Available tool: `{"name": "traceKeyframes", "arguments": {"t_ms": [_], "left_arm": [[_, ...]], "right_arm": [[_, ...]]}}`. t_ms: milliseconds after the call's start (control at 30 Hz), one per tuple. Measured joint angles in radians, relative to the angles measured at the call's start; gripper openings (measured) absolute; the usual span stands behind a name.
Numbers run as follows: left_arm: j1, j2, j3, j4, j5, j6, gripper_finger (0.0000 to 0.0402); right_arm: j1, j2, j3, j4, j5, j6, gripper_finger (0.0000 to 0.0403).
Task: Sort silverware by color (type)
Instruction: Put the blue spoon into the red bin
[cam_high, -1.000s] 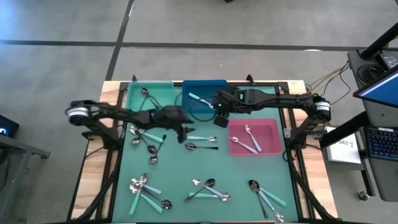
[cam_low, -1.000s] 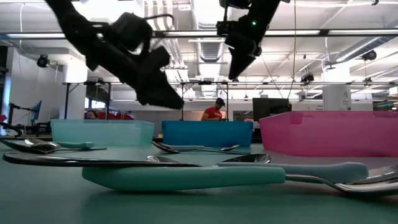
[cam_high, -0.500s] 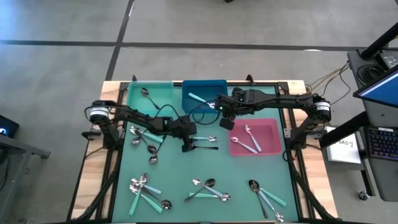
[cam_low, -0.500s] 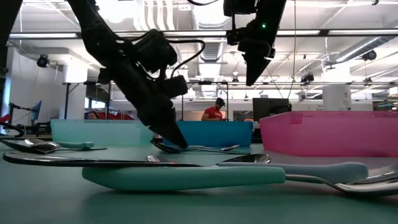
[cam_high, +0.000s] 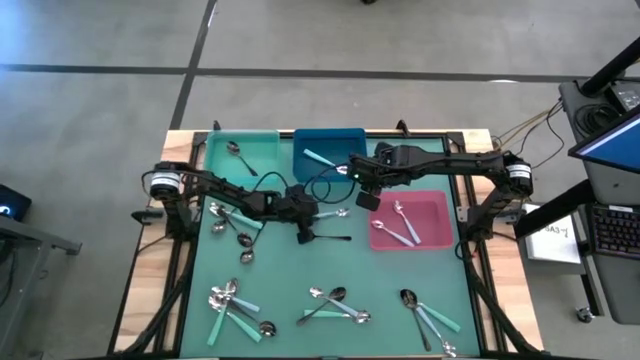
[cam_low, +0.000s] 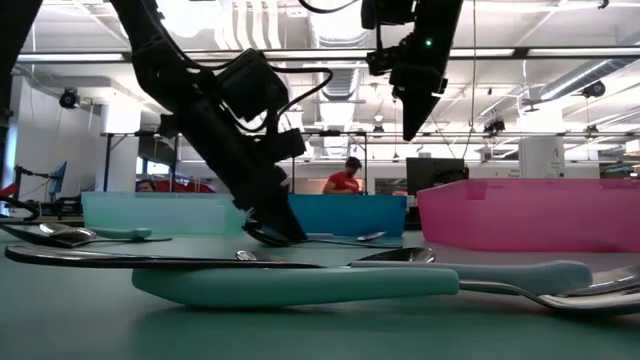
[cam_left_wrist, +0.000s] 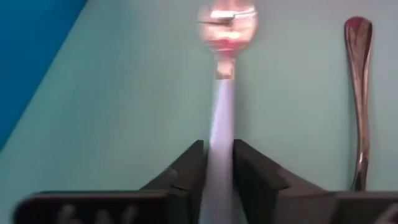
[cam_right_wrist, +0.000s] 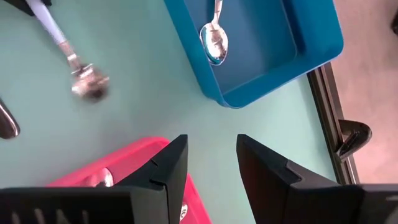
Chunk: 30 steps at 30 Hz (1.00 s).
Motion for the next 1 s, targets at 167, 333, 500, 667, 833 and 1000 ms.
{"name": "traceKeyframes", "arguments": {"t_ms": [167, 333, 500, 667, 833, 1000], "left_arm": [[0.002, -0.033, -0.004, -0.005, 0.008, -0.047, 0.0032], [0.004, -0.115, -0.014, -0.048, 0.0, -0.06, 0.0032], [0.005, -0.226, -0.018, -0.067, -0.05, -0.064, 0.0032], [0.004, -0.336, -0.032, -0.072, -0.096, -0.067, 0.0032], [0.003, -0.443, -0.055, -0.07, -0.214, -0.077, 0.0032], [0.003, -0.517, -0.082, 0.0, -0.351, -0.143, 0.0032]], "right_arm": [[0.0, 0.0, -0.002, 0.0, 0.0, 0.0, 0.0125], [0.0, -0.003, -0.039, 0.003, 0.0, 0.006, 0.0124], [0.0, -0.023, -0.113, 0.057, -0.002, 0.034, 0.0121], [0.0, -0.07, -0.198, 0.196, -0.006, 0.034, 0.012], [0.0, -0.15, -0.313, 0.41, -0.006, 0.042, 0.0118], [0.0, -0.244, -0.523, 0.868, -0.053, 0.087, 0.0118]]}}
